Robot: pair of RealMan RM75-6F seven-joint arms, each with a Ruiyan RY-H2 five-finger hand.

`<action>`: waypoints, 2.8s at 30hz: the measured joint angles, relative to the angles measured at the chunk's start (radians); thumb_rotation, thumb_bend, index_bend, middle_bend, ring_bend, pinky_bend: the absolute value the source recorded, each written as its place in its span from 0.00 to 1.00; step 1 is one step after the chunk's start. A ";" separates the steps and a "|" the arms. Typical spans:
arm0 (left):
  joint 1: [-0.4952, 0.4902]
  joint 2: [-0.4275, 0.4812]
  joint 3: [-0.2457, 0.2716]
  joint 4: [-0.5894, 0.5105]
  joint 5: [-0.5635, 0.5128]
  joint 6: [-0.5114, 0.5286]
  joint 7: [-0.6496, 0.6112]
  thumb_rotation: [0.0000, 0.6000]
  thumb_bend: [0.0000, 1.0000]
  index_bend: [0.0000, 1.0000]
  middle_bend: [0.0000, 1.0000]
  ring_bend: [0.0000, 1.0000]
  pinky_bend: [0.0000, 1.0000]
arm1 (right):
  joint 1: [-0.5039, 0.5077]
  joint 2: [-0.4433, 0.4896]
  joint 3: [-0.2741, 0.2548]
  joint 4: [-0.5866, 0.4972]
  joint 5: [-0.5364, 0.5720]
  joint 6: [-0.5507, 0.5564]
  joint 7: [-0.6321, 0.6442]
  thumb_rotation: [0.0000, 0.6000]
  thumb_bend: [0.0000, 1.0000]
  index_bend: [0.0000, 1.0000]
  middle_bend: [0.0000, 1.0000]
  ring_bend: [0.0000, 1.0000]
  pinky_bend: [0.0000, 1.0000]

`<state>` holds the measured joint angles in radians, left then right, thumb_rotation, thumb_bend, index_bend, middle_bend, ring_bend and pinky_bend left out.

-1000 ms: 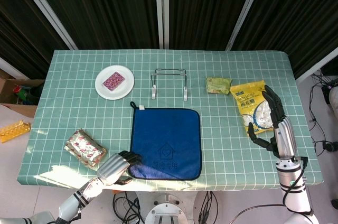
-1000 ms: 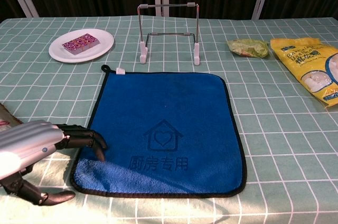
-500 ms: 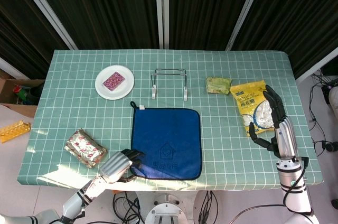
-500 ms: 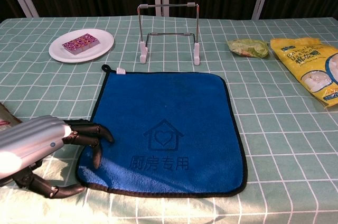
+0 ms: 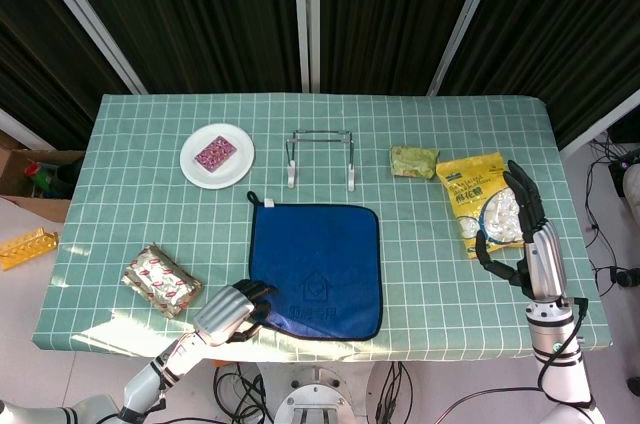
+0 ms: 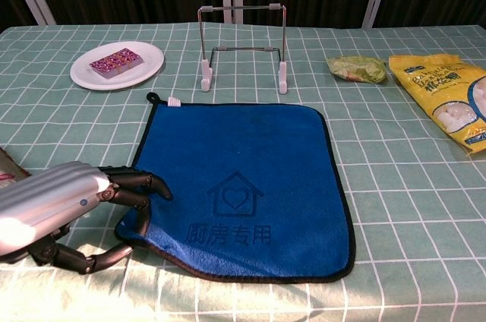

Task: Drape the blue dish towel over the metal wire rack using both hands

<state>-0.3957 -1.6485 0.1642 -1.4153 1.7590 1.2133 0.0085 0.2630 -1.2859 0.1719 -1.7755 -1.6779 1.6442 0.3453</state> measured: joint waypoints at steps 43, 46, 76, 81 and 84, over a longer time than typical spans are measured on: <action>-0.050 -0.013 -0.193 -0.275 -0.217 -0.020 0.189 1.00 0.58 0.85 0.28 0.23 0.32 | -0.117 0.011 -0.328 -0.001 0.042 -0.381 -0.398 1.00 0.32 0.10 0.00 0.00 0.00; -0.049 -0.020 -0.220 -0.319 -0.269 -0.021 0.231 1.00 0.58 0.85 0.28 0.23 0.32 | -0.106 -0.018 -0.320 -0.002 0.068 -0.415 -0.416 1.00 0.29 0.08 0.00 0.00 0.00; -0.095 -0.014 -0.321 -0.452 -0.512 -0.042 0.335 1.00 0.59 0.86 0.28 0.23 0.32 | -0.099 -0.441 -0.260 0.280 0.051 -0.371 -0.296 1.00 0.15 0.05 0.00 0.00 0.00; -0.099 -0.008 -0.319 -0.458 -0.519 -0.040 0.329 1.00 0.59 0.86 0.28 0.23 0.32 | -0.092 -0.500 -0.251 0.346 0.053 -0.375 -0.267 1.00 0.18 0.16 0.00 0.00 0.00; -0.101 -0.005 -0.318 -0.461 -0.521 -0.039 0.325 1.00 0.59 0.86 0.28 0.23 0.32 | -0.086 -0.519 -0.246 0.365 0.056 -0.377 -0.254 1.00 0.19 0.25 0.00 0.00 0.00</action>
<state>-0.4963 -1.6535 -0.1535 -1.8765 1.2376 1.1743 0.3333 0.1767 -1.8049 -0.0738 -1.4106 -1.6216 1.2672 0.0917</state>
